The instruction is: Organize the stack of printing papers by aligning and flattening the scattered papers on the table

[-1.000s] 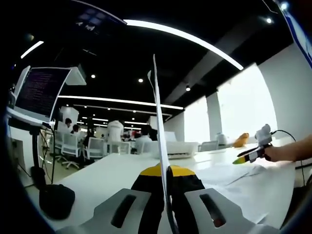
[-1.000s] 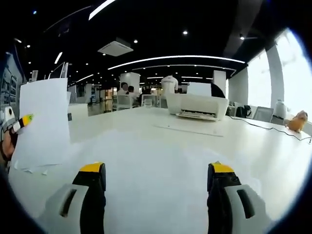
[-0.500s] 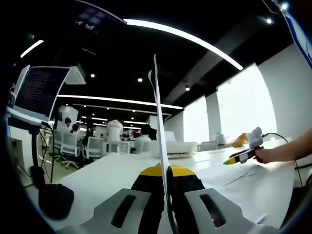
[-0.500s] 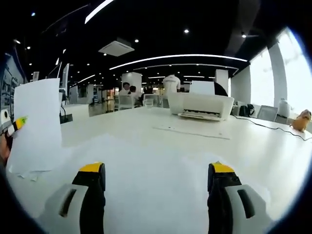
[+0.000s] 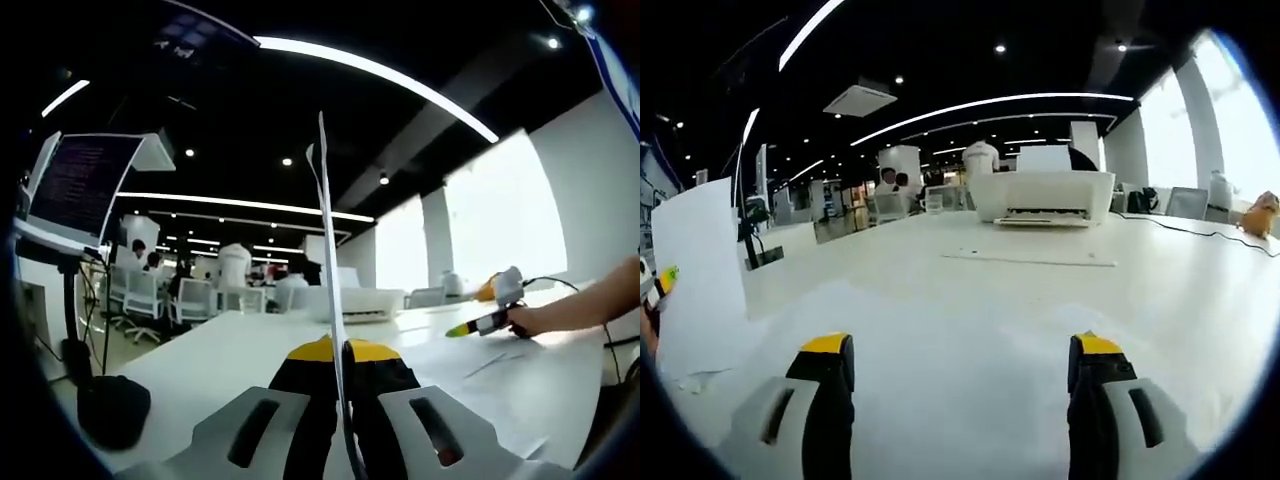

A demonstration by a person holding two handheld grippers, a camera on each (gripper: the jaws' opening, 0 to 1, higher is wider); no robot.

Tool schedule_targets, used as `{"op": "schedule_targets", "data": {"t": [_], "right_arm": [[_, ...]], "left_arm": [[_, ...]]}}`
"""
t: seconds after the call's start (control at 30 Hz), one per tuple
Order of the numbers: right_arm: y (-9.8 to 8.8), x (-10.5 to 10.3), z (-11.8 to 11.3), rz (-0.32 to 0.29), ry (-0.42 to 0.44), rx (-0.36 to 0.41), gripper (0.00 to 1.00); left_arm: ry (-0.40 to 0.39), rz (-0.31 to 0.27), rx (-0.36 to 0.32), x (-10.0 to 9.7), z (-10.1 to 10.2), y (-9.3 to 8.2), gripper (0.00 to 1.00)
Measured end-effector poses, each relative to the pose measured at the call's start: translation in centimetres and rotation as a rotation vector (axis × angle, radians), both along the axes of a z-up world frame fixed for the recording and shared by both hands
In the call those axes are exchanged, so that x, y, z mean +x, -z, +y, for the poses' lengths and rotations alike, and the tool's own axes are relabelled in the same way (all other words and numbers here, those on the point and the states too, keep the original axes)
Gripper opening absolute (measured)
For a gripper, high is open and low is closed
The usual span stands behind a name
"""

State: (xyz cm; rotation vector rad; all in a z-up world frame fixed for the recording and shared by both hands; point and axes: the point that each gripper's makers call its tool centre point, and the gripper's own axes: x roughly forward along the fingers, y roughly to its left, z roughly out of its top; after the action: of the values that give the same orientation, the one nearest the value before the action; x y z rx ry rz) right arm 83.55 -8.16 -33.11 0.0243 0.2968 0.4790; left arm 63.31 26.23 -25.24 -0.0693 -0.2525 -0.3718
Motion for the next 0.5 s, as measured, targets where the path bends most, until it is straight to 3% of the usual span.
{"op": "schedule_targets", "data": {"t": [0.3,0.4,0.5], "right_arm": [[0.76,0.04,0.10,0.019,-0.009,-0.013,0.83],[0.43,0.27,0.30,0.016,-0.021,0.039,0.90],[0.27,0.28,-0.05,0.022,-0.016,0.059,0.87]], "left_arm": [[0.007,0.003,0.000,0.01,-0.17,0.01,0.06],[0.011,0.003,-0.010,-0.02,-0.15,-0.04,0.06],[0.012,0.002,-0.013,-0.05,-0.13,-0.07,0.06]]}}
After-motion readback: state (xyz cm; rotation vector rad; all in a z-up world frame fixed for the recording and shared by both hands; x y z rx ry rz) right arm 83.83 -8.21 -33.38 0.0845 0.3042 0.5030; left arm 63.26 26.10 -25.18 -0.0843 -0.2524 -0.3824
